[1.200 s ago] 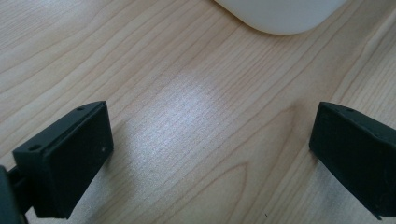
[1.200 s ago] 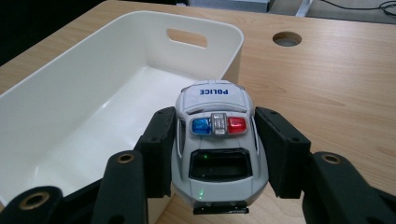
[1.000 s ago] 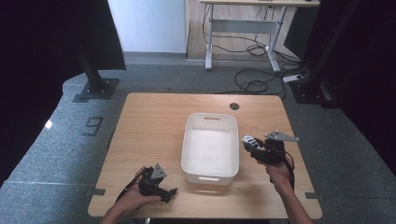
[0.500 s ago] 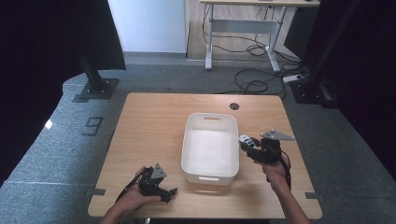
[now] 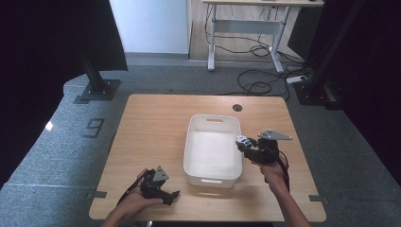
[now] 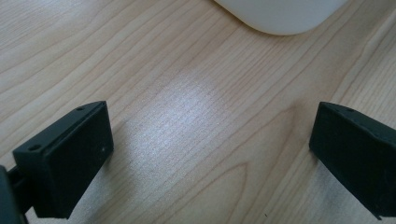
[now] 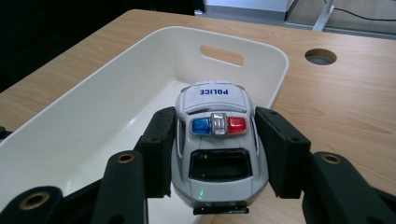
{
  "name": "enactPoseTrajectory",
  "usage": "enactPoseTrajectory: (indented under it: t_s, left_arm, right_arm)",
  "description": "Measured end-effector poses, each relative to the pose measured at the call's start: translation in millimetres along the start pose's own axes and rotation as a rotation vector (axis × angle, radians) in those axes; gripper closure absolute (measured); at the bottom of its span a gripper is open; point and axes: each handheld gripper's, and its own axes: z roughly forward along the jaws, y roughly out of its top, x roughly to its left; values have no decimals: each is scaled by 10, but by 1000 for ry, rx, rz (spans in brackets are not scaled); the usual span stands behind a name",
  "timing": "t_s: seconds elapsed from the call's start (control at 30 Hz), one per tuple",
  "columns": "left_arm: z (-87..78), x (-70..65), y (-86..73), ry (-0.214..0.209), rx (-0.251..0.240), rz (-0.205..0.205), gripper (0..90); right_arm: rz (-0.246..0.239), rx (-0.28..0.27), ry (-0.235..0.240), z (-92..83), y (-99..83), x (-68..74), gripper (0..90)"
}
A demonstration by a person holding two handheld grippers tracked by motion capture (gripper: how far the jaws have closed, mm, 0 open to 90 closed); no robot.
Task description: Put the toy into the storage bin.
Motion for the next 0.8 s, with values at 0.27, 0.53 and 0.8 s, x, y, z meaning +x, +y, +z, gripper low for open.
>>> enactPoseTrajectory:
  t_s: [0.27,0.53,0.8]
  left_arm:
    - [-1,0,-1,0,0,0,0]
    - [0,-1,-2,1,-1,-1,0]
    - [0,-1,-3,2,-1,-1,0]
  right_arm:
    - [-16,17,9,124,10,76,500]
    - [-27,27,18,236,42,131,500]
    - [-31,33,23,284,51,168,501]
